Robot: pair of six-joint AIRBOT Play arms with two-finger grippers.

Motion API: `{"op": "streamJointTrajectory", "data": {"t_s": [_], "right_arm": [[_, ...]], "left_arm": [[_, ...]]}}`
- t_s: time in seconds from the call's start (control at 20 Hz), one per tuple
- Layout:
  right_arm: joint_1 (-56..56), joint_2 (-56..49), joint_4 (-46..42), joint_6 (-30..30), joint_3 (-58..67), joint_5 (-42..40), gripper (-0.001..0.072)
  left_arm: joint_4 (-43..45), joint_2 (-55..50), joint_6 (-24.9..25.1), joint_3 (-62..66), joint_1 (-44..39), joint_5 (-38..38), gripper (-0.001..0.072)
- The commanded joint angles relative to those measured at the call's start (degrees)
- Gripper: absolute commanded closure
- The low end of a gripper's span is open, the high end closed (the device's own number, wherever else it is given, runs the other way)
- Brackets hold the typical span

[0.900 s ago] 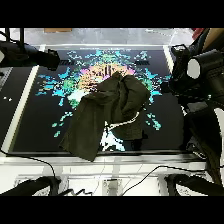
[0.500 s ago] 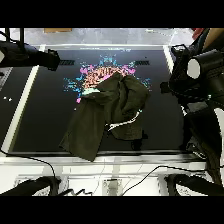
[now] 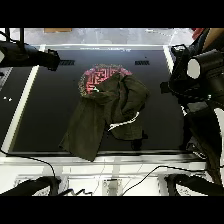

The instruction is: Fold the clothes and pants, and hang the long-sleeved shirts on hangers.

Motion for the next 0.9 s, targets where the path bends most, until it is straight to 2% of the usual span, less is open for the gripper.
{"op": "streamJointTrajectory", "data": {"t_s": [0.0, 0.15, 0.2, 0.3, 0.35, 0.45, 0.55, 0.7, 0.75, 0.85], "right_arm": [[0.04, -0.07, 0.11, 0.0, 0.0, -3.56, 0.0675], [0.02, -0.2, 0.07, -0.76, -0.02, -10.12, 0.0675], [0.0, -0.26, -0.02, -3.85, -0.02, -10.56, 0.0676], [-0.02, -0.61, -0.63, -13.86, -0.59, -8.15, 0.0676], [-0.57, -0.48, -1.01, -15.52, -1.79, -7.5, 0.0676], [-4.26, 0.42, 2.58, -15.04, -6.4, -7.43, 0.0677], [-9.88, 2.54, 12.94, -20.55, -13.57, -7.74, 0.0677], [-20.28, 8.37, 38.8, -35.69, -28.35, -9.57, 0.0677], [-23.5, 10.4, 45.81, -38.38, -33.9, -9.9, 0.0677], [-26.97, 13.38, 53.77, -39.12, -43.85, -11.85, 0.0676]], "left_arm": [[-0.04, -0.13, -0.02, -0.02, -0.02, 1.29, 0.0016], [-0.04, -0.63, -0.02, 0.0, -0.02, 4.98, 0.0016], [-0.24, -0.66, -0.02, 0.0, -0.02, 5.01, 0.0016], [-0.22, -0.66, -0.02, 0.0, -0.02, 5.09, 0.0016], [-0.17, -0.66, -0.02, -0.02, 0.0, 4.92, 0.0016], [1.81, -0.72, -0.02, -0.02, 0.0, 1.4, 0.0016], [5.31, -0.74, -0.07, -0.02, 0.17, -2.47, 0.0016], [6.01, -0.74, -0.7, -0.02, 0.85, -3.48, 0.0016], [5.99, -0.76, -0.72, -0.02, 0.98, -3.45, 0.0017], [5.99, -0.83, -0.7, -0.02, 0.96, -3.48, 0.0016]]}}
